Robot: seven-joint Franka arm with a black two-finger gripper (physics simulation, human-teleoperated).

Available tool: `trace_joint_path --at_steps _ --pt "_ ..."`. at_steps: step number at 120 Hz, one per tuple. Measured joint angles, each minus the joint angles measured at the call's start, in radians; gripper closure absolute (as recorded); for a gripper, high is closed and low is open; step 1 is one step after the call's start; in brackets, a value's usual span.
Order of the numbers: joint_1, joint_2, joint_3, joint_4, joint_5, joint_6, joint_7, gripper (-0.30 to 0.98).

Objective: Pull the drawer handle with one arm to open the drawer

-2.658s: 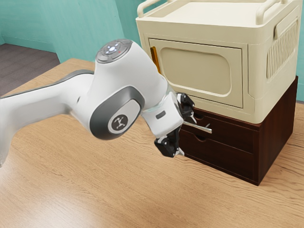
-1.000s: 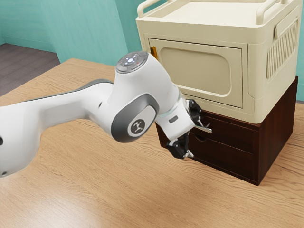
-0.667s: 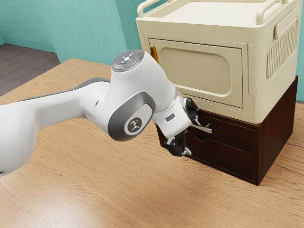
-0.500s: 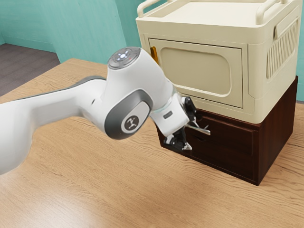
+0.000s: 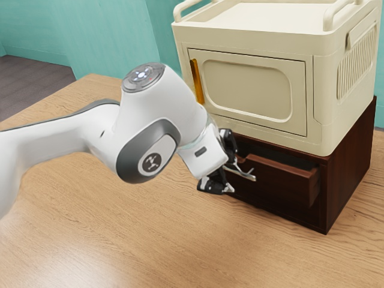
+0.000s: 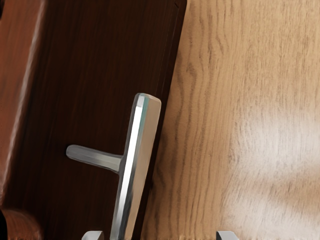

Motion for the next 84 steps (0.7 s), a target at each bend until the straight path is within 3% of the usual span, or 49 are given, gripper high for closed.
trace_joint_path --at_steps 84 --pt "0.019 -0.120 -0.008 -0.129 0.000 0.014 -0.020 0.51"
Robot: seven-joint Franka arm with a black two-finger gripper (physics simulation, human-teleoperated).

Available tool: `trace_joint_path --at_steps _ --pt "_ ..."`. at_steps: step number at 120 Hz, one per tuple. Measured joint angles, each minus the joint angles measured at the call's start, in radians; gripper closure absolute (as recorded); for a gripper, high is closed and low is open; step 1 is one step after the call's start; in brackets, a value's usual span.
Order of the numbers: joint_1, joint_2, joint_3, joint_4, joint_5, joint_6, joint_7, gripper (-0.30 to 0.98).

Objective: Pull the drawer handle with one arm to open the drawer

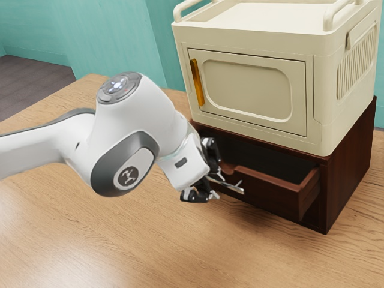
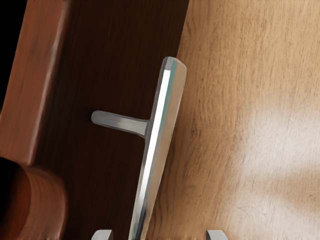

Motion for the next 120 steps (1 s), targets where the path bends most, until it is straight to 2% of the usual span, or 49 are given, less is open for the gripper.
trace_joint_path --at_steps 120 --pt "-0.001 -0.271 -0.024 -0.272 -0.003 0.017 -0.048 0.52"
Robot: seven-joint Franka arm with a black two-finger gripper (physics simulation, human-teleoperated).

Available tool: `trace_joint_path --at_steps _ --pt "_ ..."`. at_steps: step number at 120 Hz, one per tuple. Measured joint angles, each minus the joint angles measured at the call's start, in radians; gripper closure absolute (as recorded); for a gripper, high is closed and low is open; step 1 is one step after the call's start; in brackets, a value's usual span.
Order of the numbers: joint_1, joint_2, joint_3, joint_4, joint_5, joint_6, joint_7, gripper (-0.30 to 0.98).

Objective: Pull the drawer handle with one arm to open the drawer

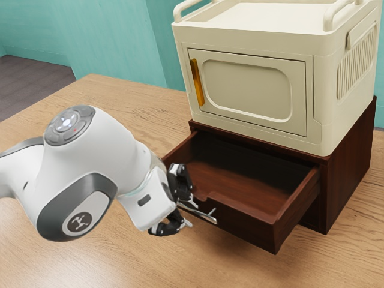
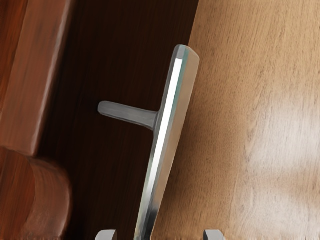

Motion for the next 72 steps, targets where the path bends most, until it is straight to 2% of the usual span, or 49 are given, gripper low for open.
trace_joint_path --at_steps 34,72 --pt "0.000 -0.019 -0.006 -0.016 -0.001 0.001 -0.015 0.52" --pt "0.000 -0.057 -0.007 -0.014 -0.002 0.000 -0.024 0.44"
